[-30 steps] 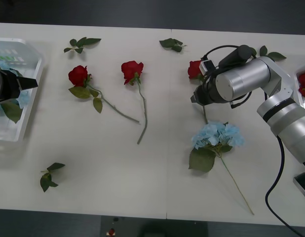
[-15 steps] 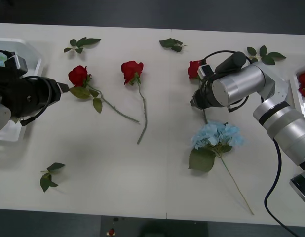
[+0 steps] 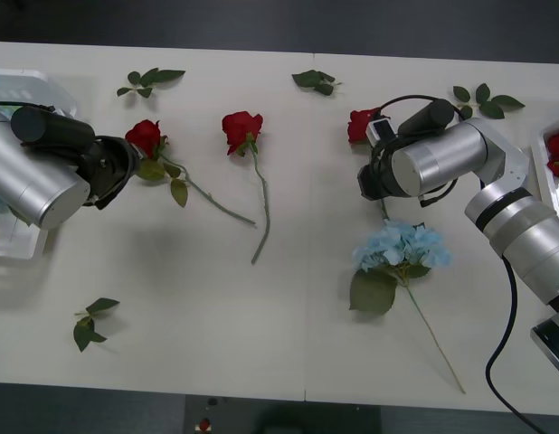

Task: Put the red flowers into the right box and the blue flowers into the left box

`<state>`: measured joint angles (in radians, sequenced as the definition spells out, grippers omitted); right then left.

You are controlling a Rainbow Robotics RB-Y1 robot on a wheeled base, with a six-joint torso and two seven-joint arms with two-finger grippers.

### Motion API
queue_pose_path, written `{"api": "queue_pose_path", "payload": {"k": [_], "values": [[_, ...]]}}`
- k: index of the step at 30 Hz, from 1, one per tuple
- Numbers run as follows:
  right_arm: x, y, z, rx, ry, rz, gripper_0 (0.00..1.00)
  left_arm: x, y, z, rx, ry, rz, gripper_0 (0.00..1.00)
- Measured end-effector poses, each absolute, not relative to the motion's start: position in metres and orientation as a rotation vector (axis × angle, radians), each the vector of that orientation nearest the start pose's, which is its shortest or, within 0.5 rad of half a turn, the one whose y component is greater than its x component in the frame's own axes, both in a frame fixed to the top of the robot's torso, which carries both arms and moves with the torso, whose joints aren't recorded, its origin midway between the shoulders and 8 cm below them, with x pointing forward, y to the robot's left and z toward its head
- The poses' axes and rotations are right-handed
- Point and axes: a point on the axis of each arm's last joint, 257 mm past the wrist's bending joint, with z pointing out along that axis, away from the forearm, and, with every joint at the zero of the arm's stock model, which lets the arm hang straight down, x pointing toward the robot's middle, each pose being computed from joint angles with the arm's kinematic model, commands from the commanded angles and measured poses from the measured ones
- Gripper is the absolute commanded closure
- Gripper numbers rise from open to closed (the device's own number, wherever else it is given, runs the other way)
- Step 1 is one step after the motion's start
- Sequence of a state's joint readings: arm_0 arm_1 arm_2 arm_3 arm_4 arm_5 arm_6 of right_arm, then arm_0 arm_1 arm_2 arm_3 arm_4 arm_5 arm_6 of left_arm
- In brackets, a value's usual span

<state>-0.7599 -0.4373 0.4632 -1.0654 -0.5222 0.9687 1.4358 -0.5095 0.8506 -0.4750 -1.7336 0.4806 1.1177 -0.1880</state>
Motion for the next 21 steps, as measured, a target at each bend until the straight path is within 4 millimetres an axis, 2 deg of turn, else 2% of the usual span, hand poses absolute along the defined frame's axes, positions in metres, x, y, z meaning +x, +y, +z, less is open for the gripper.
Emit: {"api": "queue_pose_path", "payload": {"k": [10,14,21], "values": [[0.614,-0.190,-0.300,-0.375,2.444,-0.005,1.00,0.579,0.271,-0.235,-0.766,2.257,-0.202,0.00],[0.621,-0.189,-0.282,-0.343,2.417,0.023,1.00,0.589,0.260,-0.238,-0.788,2.261,-0.201,0.00],[0.617,-0.190,-0.241,-0.296,2.431,0.067,1.00,0.599,0.247,-0.243,-0.826,2.265,-0.221,0.00]]}}
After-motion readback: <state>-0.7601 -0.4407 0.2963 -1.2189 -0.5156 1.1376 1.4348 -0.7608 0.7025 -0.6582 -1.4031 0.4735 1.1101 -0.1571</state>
